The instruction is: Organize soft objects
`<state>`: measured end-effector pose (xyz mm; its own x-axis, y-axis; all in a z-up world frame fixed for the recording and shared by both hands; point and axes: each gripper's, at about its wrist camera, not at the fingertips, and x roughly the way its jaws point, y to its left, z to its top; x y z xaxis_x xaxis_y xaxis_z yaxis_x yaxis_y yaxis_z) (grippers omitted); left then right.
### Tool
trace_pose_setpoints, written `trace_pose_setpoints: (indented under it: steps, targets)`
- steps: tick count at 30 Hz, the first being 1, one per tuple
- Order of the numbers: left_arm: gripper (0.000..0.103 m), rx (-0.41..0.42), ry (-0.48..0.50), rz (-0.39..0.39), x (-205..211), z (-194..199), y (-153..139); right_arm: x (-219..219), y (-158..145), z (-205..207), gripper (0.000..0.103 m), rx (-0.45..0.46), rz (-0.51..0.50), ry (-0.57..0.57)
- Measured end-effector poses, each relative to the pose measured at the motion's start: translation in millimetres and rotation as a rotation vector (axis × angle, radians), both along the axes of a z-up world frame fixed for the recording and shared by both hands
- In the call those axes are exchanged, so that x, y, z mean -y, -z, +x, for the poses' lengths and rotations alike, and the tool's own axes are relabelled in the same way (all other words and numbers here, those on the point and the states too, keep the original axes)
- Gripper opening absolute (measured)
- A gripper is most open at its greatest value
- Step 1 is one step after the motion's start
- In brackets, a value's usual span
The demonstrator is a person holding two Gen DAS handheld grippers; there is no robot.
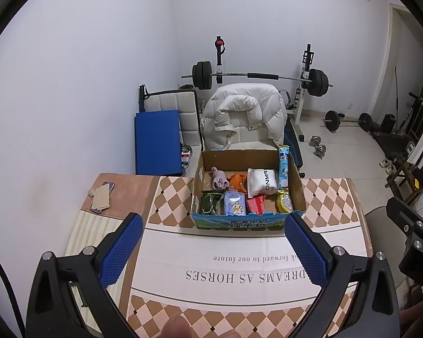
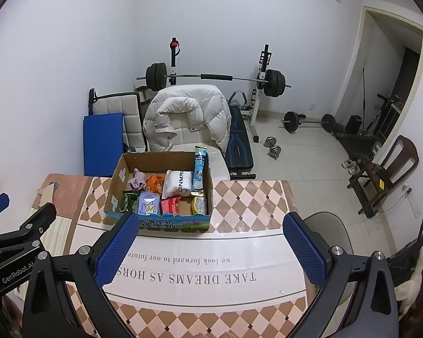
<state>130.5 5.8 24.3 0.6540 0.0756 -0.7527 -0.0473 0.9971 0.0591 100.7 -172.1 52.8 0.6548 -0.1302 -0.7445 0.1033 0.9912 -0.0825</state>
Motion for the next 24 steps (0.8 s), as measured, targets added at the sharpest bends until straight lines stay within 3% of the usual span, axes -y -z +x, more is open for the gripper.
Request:
trace_pose_setpoints:
  steps: [24]
  targets:
    - [0.103,-0.007,0.005,0.000,1.8,-3.6,-4.2,1.4,-4.0,-2.8,0.103,-0.006,0.002,0.004]
